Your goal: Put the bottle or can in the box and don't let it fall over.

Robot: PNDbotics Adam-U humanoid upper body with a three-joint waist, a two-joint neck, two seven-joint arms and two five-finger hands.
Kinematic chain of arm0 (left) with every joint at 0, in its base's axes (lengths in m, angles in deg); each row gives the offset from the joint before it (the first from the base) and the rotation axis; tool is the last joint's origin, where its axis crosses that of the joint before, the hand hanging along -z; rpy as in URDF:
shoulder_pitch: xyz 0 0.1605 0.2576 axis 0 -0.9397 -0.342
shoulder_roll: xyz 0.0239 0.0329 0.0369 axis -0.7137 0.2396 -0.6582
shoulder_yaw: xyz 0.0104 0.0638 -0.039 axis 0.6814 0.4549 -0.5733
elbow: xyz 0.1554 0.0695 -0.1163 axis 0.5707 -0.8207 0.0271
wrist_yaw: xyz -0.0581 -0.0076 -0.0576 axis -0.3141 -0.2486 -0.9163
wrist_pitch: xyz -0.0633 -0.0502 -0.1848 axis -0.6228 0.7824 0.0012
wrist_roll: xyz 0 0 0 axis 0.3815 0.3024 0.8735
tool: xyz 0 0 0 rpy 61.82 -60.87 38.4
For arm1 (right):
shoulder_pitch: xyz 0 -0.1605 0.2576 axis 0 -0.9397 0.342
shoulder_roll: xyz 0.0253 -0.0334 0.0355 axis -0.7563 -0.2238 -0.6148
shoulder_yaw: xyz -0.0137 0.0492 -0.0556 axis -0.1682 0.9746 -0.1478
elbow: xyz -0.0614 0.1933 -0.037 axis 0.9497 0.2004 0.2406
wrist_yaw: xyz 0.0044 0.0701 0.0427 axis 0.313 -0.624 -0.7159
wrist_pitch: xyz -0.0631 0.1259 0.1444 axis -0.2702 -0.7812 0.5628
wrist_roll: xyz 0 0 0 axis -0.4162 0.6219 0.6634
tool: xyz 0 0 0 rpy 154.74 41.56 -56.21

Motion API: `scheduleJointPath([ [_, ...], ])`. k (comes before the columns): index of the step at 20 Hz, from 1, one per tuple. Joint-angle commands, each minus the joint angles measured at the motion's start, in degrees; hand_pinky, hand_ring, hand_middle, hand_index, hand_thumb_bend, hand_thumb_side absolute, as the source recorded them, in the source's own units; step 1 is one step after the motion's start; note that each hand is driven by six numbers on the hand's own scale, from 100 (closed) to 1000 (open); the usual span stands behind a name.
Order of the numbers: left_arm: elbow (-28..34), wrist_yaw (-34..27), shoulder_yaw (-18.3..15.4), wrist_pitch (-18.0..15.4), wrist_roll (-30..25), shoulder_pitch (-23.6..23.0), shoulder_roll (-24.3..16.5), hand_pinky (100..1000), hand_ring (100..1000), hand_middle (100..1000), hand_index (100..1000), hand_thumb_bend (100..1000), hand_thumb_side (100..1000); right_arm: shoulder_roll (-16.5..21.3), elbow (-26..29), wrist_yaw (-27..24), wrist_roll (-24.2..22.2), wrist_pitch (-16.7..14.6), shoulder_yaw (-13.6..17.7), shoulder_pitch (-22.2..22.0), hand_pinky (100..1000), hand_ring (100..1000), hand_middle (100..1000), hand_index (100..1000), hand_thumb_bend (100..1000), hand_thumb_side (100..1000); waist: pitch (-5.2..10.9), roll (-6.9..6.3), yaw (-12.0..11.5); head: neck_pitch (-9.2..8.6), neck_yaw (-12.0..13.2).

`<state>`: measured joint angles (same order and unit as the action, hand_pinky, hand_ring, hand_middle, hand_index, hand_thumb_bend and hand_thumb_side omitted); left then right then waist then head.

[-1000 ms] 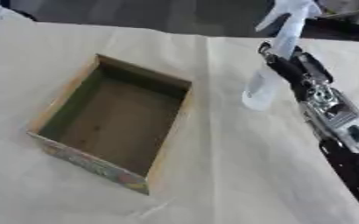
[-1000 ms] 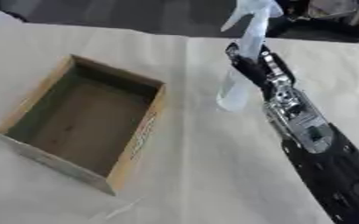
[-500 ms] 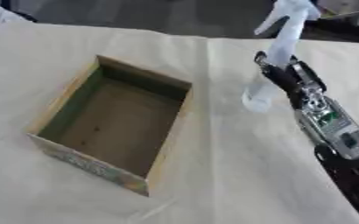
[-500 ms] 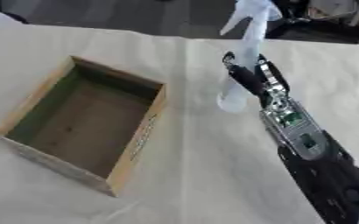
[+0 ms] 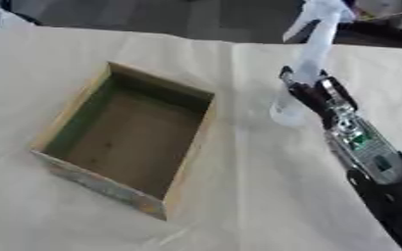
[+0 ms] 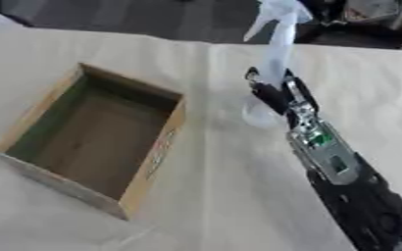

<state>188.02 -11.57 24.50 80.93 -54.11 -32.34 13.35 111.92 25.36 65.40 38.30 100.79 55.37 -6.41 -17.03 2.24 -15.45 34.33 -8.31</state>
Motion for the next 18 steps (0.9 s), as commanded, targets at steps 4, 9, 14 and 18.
scheduleJointPath([
  [4, 0.65, -0.15, -0.31, -0.15, -0.28, 0.69, -0.76, 1000, 788, 806, 770, 290, 512, -0.27, -2.87, 1.15, -0.14, -0.54, -0.42, 0.18, 1000, 1000, 1000, 1000, 100, 572, 0.71, -0.38, -0.30, -0.97, -0.22],
  [9, 0.68, -0.19, -0.31, -0.17, -0.30, 0.75, -0.76, 1000, 788, 806, 769, 288, 512, -0.49, -3.62, 0.45, 1.27, -0.95, -0.49, 0.24, 1000, 1000, 1000, 1000, 100, 538, 0.77, -0.40, -0.36, -1.08, -0.14],
  [14, 0.68, -0.27, -0.31, -0.16, -0.32, 0.76, -0.76, 1000, 787, 806, 767, 282, 513, -0.75, -4.13, -0.95, 2.86, -1.24, -0.48, 0.02, 1000, 1000, 1000, 993, 100, 415, 0.82, -0.43, -0.29, -1.13, -0.03],
  [18, 0.66, -0.34, -0.30, -0.16, -0.38, 0.72, -0.76, 1000, 787, 807, 766, 279, 515, -0.84, -4.37, -3.38, 4.12, -1.79, -0.39, 0.00, 1000, 1000, 1000, 917, 100, 361, 0.79, -0.49, -0.23, -1.07, 0.03],
])
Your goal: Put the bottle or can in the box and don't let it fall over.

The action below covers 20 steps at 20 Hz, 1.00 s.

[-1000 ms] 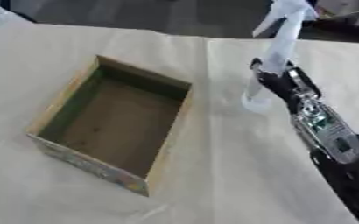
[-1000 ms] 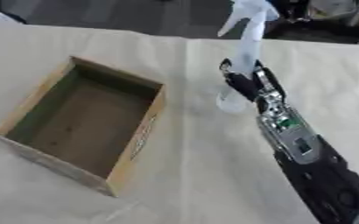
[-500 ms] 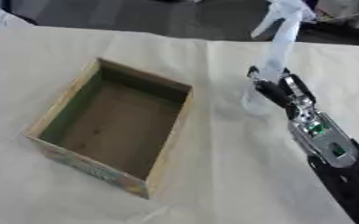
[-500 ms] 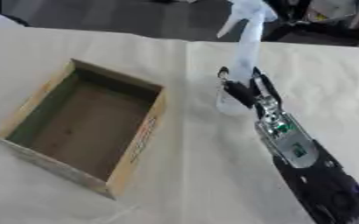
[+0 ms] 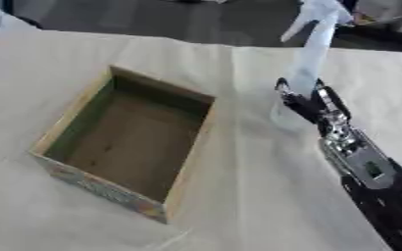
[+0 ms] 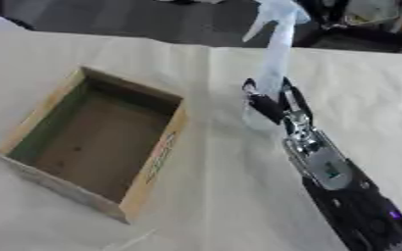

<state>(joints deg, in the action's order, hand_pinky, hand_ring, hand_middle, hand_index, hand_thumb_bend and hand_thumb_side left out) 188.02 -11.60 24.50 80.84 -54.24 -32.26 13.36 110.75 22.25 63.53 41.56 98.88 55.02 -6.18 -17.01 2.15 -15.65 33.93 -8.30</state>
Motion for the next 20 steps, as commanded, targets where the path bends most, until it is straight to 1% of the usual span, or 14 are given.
scheduleJointPath([
  [1, 0.66, -0.35, -0.30, -0.08, -0.26, 0.64, -0.77, 1000, 787, 807, 765, 280, 515, 0.38, -1.39, -2.16, 1.44, 0.06, -0.02, -0.15, 1000, 1000, 1000, 896, 100, 326, 0.76, -0.41, -0.03, -0.67, 0.03],
  [2, 0.67, -0.35, -0.29, -0.08, -0.28, 0.66, -0.77, 1000, 787, 807, 765, 282, 513, 0.46, -1.55, -2.59, 2.08, 0.16, -0.08, -0.03, 1000, 1000, 1000, 878, 100, 322, 0.75, -0.42, -0.04, -0.65, 0.04],
  [3, 0.67, -0.33, -0.27, -0.08, -0.32, 0.67, -0.76, 1000, 787, 807, 765, 285, 513, 0.59, -1.63, -2.76, 2.70, 0.27, -0.17, 0.09, 1000, 1000, 1000, 819, 100, 327, 0.74, -0.42, -0.04, -0.62, 0.03],
  [4, 0.67, -0.31, -0.26, -0.07, -0.37, 0.68, -0.74, 1000, 787, 807, 765, 285, 514, 0.73, -1.64, -2.64, 3.40, 0.42, -0.29, 0.21, 1000, 1000, 1000, 779, 100, 335, 0.73, -0.43, -0.06, -0.57, -0.01],
  [6, 0.65, -0.29, -0.26, -0.06, -0.41, 0.70, -0.74, 1000, 787, 807, 765, 286, 513, 0.83, -1.56, -2.37, 4.46, 0.59, -0.53, 0.38, 1000, 1000, 1000, 733, 100, 345, 0.73, -0.43, -0.10, -0.42, -0.13],
  [7, 0.66, -0.30, -0.27, -0.07, -0.40, 0.71, -0.74, 1000, 787, 807, 765, 286, 512, 0.86, -1.51, -2.27, 4.87, 0.57, -0.60, 0.44, 1000, 1000, 1000, 691, 100, 359, 0.73, -0.43, -0.12, -0.40, -0.14],
  [8, 0.68, -0.32, -0.27, -0.09, -0.38, 0.76, -0.74, 1000, 787, 807, 765, 287, 512, 0.87, -1.47, -2.26, 5.32, 0.37, -0.63, 0.50, 1000, 1000, 1000, 670, 100, 363, 0.74, -0.43, -0.14, -0.41, -0.14],
  [9, 0.69, -0.34, -0.27, -0.10, -0.36, 0.77, -0.74, 1000, 787, 807, 765, 286, 513, 0.89, -1.43, -2.29, 5.81, 0.04, -0.62, 0.55, 1000, 1000, 1000, 597, 100, 373, 0.74, -0.44, -0.15, -0.40, -0.14],
  [13, 0.70, -0.35, -0.30, -0.08, -0.27, 0.75, -0.76, 1000, 787, 807, 765, 285, 513, 1.04, -0.72, -2.63, 7.77, -1.83, -0.57, 0.67, 1000, 1000, 1000, 438, 100, 415, 0.80, -0.46, -0.13, -0.24, -0.18],
  [16, 0.74, -0.37, -0.32, -0.09, -0.21, 0.77, -0.74, 1000, 786, 807, 765, 283, 514, 1.38, -0.05, -2.92, 8.60, -3.10, -0.53, 0.86, 1000, 1000, 1000, 382, 100, 420, 0.84, -0.50, -0.07, -0.26, -0.22],
  [18, 0.75, -0.37, -0.33, -0.08, -0.19, 0.73, -0.73, 1000, 786, 807, 765, 281, 515, 1.61, 0.39, -2.90, 9.03, -3.82, -0.51, 0.98, 1000, 1000, 1000, 378, 100, 426, 0.83, -0.54, -0.04, -0.29, -0.24],
  [19, 0.74, -0.37, -0.33, -0.07, -0.19, 0.72, -0.73, 1000, 786, 807, 765, 280, 515, 1.71, 0.69, -2.72, 9.20, -4.13, -0.51, 1.03, 1000, 1000, 1000, 377, 100, 489, 0.82, -0.55, -0.02, -0.26, -0.24],
  [20, 0.74, -0.37, -0.32, -0.08, -0.21, 0.71, -0.74, 1000, 786, 807, 765, 280, 515, 1.84, 1.07, -2.42, 9.39, -4.43, -0.47, 1.13, 1000, 1000, 1000, 374, 100, 432, 0.82, -0.56, 0.00, -0.20, -0.24],
])
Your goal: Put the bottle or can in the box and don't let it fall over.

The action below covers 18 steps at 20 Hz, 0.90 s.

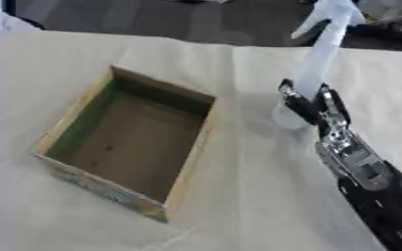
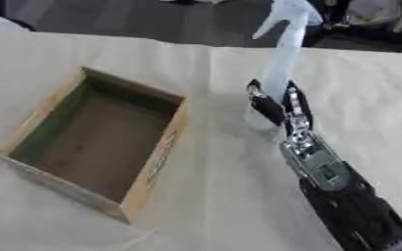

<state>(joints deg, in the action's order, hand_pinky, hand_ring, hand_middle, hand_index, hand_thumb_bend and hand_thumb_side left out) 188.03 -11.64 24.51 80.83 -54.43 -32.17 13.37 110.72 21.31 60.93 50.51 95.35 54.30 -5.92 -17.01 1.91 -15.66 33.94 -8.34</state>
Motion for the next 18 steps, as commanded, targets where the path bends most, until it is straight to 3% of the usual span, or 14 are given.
scheduleJointPath([
  [1, 0.74, -0.32, -0.32, -0.06, -0.04, 0.62, -0.76, 1000, 786, 807, 765, 279, 516, 2.01, 2.48, 0.47, 0.64, -1.11, 0.32, 0.98, 1000, 1000, 1000, 374, 100, 436, 0.82, -0.32, 0.03, -0.16, -0.16],
  [8, 0.70, -0.35, -0.32, -0.10, -0.06, 0.48, -1.00, 1000, 786, 807, 765, 280, 513, 3.99, 11.25, 2.53, 0.65, -0.66, 0.43, 2.85, 1000, 1000, 1000, 371, 100, 470, 1.20, -0.37, 0.27, 0.28, -0.03],
  [10, 0.70, -0.38, -0.37, -0.12, 0.02, 0.42, -1.08, 1000, 786, 807, 765, 283, 512, 4.65, 15.23, 2.59, -0.11, 0.40, 0.16, 4.14, 1000, 1000, 1000, 369, 100, 520, 1.44, -0.35, 0.37, 0.52, -0.04],
  [11, 0.70, -0.41, -0.39, -0.12, 0.08, 0.41, -1.12, 1000, 786, 807, 765, 284, 511, 4.90, 17.08, 2.39, -0.49, 1.12, -0.01, 4.91, 1000, 1000, 1000, 368, 100, 470, 1.56, -0.34, 0.40, 0.67, -0.07],
  [13, 0.73, -0.44, -0.39, -0.13, 0.15, 0.38, -1.22, 1000, 786, 807, 764, 283, 510, 5.15, 20.07, 1.89, -1.15, 2.63, -0.47, 6.73, 1000, 1000, 1000, 366, 100, 470, 1.76, -0.30, 0.42, 0.90, -0.21],
  [18, 0.80, -0.38, -0.50, -0.16, 0.37, 0.21, -1.39, 1000, 785, 807, 765, 288, 508, 3.48, 22.67, 0.94, -2.31, 5.60, -1.81, 11.64, 1000, 1000, 1000, 367, 100, 470, 2.01, -0.11, -0.04, 1.31, -1.17],
])
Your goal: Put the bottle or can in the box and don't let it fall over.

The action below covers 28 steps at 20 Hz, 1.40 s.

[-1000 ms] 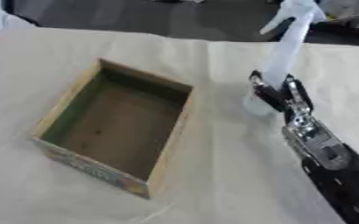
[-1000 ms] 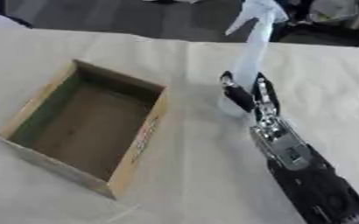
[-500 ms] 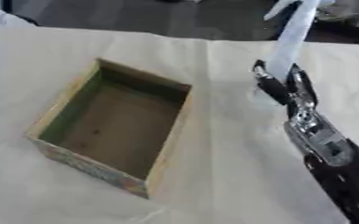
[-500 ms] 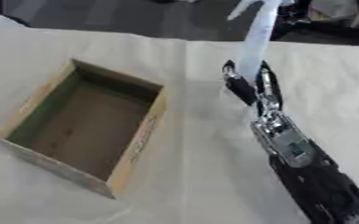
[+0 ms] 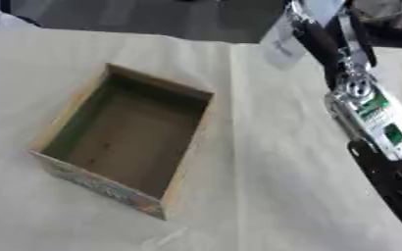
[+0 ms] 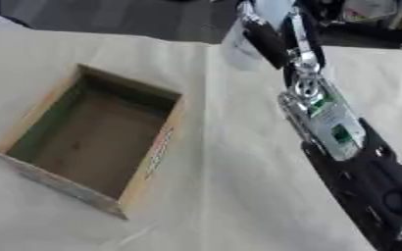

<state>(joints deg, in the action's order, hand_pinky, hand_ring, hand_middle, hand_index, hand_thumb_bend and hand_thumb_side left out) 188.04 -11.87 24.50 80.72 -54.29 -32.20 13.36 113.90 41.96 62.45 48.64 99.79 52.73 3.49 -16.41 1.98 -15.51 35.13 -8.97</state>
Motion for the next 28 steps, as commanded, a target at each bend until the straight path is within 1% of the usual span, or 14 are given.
scheduleJointPath([
  [1, 0.78, -0.14, -0.51, -0.04, 0.29, 0.21, -1.40, 1000, 785, 806, 765, 289, 508, -0.30, 1.91, -0.65, -0.67, 1.48, -0.61, 3.11, 1000, 1000, 1000, 368, 100, 470, 1.44, -0.13, -0.31, 0.24, -0.74],
  [5, 0.88, -0.27, -1.31, -0.10, 1.42, 0.09, -1.20, 1000, 784, 805, 765, 296, 502, -3.95, 1.05, 0.48, -1.27, 2.26, -2.37, 5.75, 1000, 1000, 1000, 368, 100, 470, 1.72, 0.09, -0.83, 1.07, -1.63],
  [9, 1.09, 0.34, -2.50, 0.03, 3.33, -0.11, -1.39, 1000, 784, 805, 766, 300, 498, -7.53, 0.81, 2.63, -1.63, 2.63, -4.45, 6.45, 1000, 1000, 1000, 372, 100, 470, 2.21, 0.28, -1.46, 1.79, -2.28],
  [12, 1.40, 0.07, -3.75, -0.26, 5.14, -0.45, -1.76, 1000, 783, 804, 766, 306, 489, -9.78, 0.71, 4.08, -2.03, 3.22, -6.53, 5.70, 1000, 1000, 1000, 374, 100, 470, 2.63, 0.48, -2.08, 2.13, -3.02],
  [15, 1.75, 0.23, -4.70, -0.67, 6.54, -0.79, -2.46, 1000, 783, 804, 766, 308, 484, -11.92, -0.19, 4.20, -1.82, 3.52, -8.38, 4.45, 1000, 1000, 1000, 375, 100, 470, 2.85, 0.65, -2.80, 2.27, -4.01],
  [19, 2.16, 0.53, -5.34, -1.06, 7.76, -0.91, -3.07, 1000, 783, 803, 766, 309, 480, -15.42, -2.47, 3.82, -1.14, 2.92, -10.68, 3.02, 1000, 1000, 1000, 376, 100, 470, 2.67, 0.92, -3.62, 1.97, -5.11],
  [21, 2.29, 0.58, -5.32, -1.11, 7.88, -0.73, -3.07, 1000, 783, 803, 766, 311, 479, -16.34, -3.81, 3.98, -0.78, 2.40, -11.62, 2.98, 1000, 1000, 1000, 377, 100, 470, 2.50, 1.03, -4.06, 1.71, -5.45],
  [22, 2.35, 0.59, -5.32, -1.12, 7.91, -0.61, -3.07, 1000, 783, 803, 766, 311, 478, -16.61, -4.48, 4.05, -0.69, 2.15, -12.01, 3.00, 1000, 1000, 1000, 378, 100, 443, 2.45, 1.10, -4.24, 1.66, -5.54],
  [23, 2.43, 0.59, -5.32, -1.12, 7.94, -0.49, -3.07, 1000, 783, 803, 766, 312, 478, -16.86, -5.15, 4.10, -0.69, 1.93, -12.38, 2.98, 1000, 1000, 1000, 378, 100, 470, 2.42, 1.20, -4.37, 1.64, -5.56],
  [28, 2.71, 0.59, -5.24, -1.09, 7.95, -0.10, -3.06, 1000, 782, 803, 766, 313, 476, -18.34, -9.80, 3.55, -0.17, 1.27, -13.76, 2.29, 1000, 1000, 1000, 399, 100, 439, 2.28, 1.44, -4.82, 1.74, -5.16],
])
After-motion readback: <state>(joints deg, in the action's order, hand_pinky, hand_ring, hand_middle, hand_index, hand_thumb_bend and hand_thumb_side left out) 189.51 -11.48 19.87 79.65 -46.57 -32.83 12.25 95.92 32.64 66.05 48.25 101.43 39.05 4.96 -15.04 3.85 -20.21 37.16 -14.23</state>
